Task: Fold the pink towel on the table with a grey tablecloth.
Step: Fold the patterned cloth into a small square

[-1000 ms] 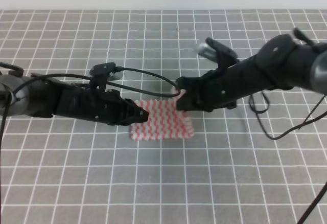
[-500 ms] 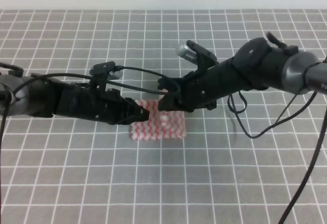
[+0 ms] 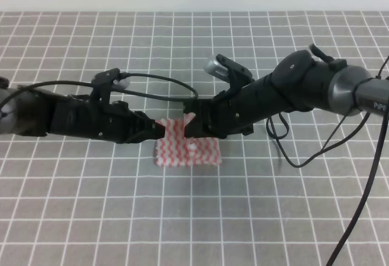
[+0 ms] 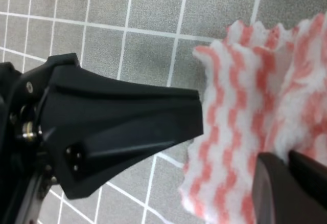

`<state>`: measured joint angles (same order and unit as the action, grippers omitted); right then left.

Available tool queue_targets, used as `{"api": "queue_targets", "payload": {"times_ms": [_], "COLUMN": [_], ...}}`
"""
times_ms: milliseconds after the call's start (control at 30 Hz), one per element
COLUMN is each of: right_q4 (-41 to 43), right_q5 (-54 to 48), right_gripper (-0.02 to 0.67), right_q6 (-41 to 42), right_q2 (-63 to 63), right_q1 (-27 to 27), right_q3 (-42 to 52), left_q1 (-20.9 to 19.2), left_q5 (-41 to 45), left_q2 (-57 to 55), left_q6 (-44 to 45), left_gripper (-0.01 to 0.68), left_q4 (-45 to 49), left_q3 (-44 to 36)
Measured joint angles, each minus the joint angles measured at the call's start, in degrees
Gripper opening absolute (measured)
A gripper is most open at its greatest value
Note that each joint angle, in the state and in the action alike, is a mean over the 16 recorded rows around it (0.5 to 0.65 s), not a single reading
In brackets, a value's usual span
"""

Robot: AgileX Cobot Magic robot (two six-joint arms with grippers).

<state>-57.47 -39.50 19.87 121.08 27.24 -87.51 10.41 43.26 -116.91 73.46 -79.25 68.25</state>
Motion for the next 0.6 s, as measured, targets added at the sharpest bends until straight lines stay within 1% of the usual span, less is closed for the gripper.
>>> {"api": "queue_targets", "payload": {"times_ms": [200,600], "right_q4": [0.0,-0.4], "right_q5": [0.0,-1.8], "right_gripper": [-0.014,-0.015], "right_q6": [0.1,0.0], "right_q2": [0.0,0.0], "right_q1": [0.0,0.4], "right_q3": [0.0,-1.7], "left_q1": [-0.6,-0.2], "left_q5": [0.3,-0.5], "left_q2": [-0.5,-1.9], "left_q6": [0.8,1.6], "left_gripper": [-0.004,-0.004], "left_q4": [-0.1,-0.5], "left_q3": [0.0,0.0]}}
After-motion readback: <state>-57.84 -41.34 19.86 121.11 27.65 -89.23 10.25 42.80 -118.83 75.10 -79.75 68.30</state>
